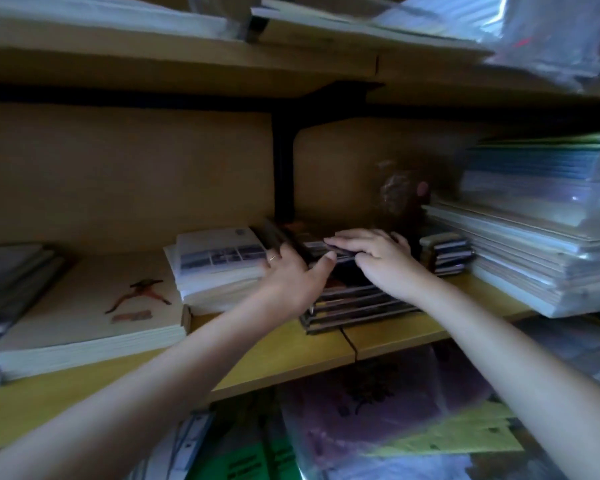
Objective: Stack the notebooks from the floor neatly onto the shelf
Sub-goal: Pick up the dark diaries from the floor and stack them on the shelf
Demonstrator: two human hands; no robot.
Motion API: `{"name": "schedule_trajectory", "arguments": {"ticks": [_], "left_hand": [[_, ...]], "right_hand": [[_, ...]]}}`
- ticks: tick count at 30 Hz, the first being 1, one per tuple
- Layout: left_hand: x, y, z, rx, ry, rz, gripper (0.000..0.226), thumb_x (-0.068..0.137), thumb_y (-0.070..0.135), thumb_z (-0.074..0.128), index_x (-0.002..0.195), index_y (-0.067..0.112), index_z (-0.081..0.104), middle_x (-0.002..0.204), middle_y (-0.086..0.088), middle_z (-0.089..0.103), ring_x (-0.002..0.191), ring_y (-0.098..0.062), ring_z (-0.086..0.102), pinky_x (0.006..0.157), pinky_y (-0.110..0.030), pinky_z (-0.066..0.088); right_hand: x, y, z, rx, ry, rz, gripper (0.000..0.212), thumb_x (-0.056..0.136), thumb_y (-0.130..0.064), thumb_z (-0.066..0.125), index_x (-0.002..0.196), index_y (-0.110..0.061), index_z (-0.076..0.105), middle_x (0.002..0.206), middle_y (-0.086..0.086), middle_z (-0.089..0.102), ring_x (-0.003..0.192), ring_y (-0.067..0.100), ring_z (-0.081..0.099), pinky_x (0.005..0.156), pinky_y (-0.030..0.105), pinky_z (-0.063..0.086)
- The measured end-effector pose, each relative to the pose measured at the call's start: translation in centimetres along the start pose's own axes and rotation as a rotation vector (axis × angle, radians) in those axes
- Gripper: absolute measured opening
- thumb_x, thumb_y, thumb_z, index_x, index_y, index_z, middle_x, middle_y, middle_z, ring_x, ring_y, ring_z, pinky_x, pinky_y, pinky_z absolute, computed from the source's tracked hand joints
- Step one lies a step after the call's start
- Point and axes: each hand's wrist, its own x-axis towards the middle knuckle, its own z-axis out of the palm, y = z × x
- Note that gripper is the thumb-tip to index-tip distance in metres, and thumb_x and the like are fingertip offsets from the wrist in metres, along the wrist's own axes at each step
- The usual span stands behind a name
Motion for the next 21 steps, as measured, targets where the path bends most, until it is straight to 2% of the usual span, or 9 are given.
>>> {"name": "schedule_trajectory", "arguments": {"ticks": [2,5,7,8,9,11,13,17,21], "left_hand": [[0.6,0.1,0.2,0.008,0.039,0.026,0.082,0.091,0.056,0.041,0.149,0.011,0.004,0.155,-0.014,0.011,0.143,-0.033,0.006,0.112,-0.043,0.017],[1.1,-1.2,0.3,0.125,0.077,0.132,0.071,0.093,0.049,0.044,0.149,0.019,0.013,0.146,-0.012,0.038,0.134,-0.033,0.032,0.104,-0.039,0.034],[1.0,-1.7,-0.1,0.166,0.154,0.173,0.068,0.092,0.046,0.05,0.149,0.021,0.021,0.133,-0.006,0.055,0.111,-0.025,0.056,0.081,-0.032,0.05],[1.0,-1.7,-0.4,0.155,0.187,0.175,0.067,0.091,0.044,0.053,0.148,0.023,0.025,0.128,-0.004,0.06,0.099,-0.021,0.062,0.07,-0.028,0.052],[1.1,-1.6,-0.7,0.155,0.209,0.172,0.066,0.09,0.042,0.056,0.147,0.024,0.028,0.125,-0.002,0.062,0.094,-0.019,0.063,0.067,-0.028,0.053],[1.0,-1.2,-1.1,0.201,0.233,0.168,0.066,0.087,0.042,0.061,0.145,0.024,0.034,0.124,-0.001,0.062,0.096,-0.021,0.064,0.073,-0.033,0.056],[1.0,-1.1,-1.1,0.268,0.269,0.179,0.066,0.085,0.044,0.063,0.143,0.025,0.037,0.124,-0.002,0.062,0.098,-0.023,0.064,0.078,-0.036,0.056],[0.8,-1.2,-0.5,0.32,0.423,0.192,0.058,0.083,0.045,0.064,0.136,0.029,0.047,0.118,0.0,0.066,0.099,-0.021,0.064,0.077,-0.035,0.056],[1.2,-1.3,-0.4,0.301,0.482,0.204,0.056,0.079,0.048,0.068,0.13,0.031,0.053,0.119,0.004,0.065,0.105,-0.019,0.062,0.078,-0.031,0.052]], "right_hand": [[0.4,0.0,-0.4,0.062,-0.034,-0.04,0.05,0.094,-0.015,0.036,0.119,-0.054,0.053,0.14,-0.021,0.043,0.136,0.009,0.029,0.116,0.05,0.011],[0.6,0.1,-0.6,0.104,-0.111,-0.04,0.041,0.093,-0.026,0.043,0.119,-0.057,0.051,0.141,-0.023,0.04,0.136,0.009,0.029,0.115,0.051,0.014],[0.6,0.0,-0.6,0.049,-0.122,-0.057,0.038,0.092,-0.034,0.05,0.122,-0.057,0.049,0.143,-0.023,0.038,0.137,0.009,0.027,0.115,0.05,0.016],[0.6,0.0,-0.5,0.018,-0.091,-0.069,0.037,0.091,-0.037,0.054,0.124,-0.054,0.049,0.144,-0.021,0.037,0.137,0.01,0.026,0.114,0.049,0.018],[0.5,0.0,-0.4,-0.02,-0.025,-0.063,0.038,0.088,-0.041,0.058,0.125,-0.049,0.052,0.144,-0.017,0.037,0.136,0.012,0.027,0.114,0.047,0.022],[-0.3,0.3,-0.1,-0.128,0.168,0.032,0.046,0.08,-0.053,0.063,0.124,-0.039,0.057,0.138,-0.006,0.042,0.13,0.018,0.034,0.106,0.039,0.034],[-1.1,0.5,0.1,-0.25,0.324,0.148,0.058,0.073,-0.062,0.064,0.122,-0.032,0.058,0.12,0.0,0.05,0.115,0.021,0.046,0.086,0.03,0.042],[-1.0,1.2,0.7,-0.253,0.371,0.197,0.065,0.071,-0.065,0.064,0.123,-0.028,0.054,0.083,-0.006,0.057,0.088,0.018,0.061,0.05,0.021,0.032],[-0.5,1.5,0.6,-0.166,0.376,0.187,0.058,0.071,-0.06,0.068,0.119,-0.029,0.054,0.07,-0.011,0.056,0.069,0.008,0.057,0.047,0.019,0.032]]}}
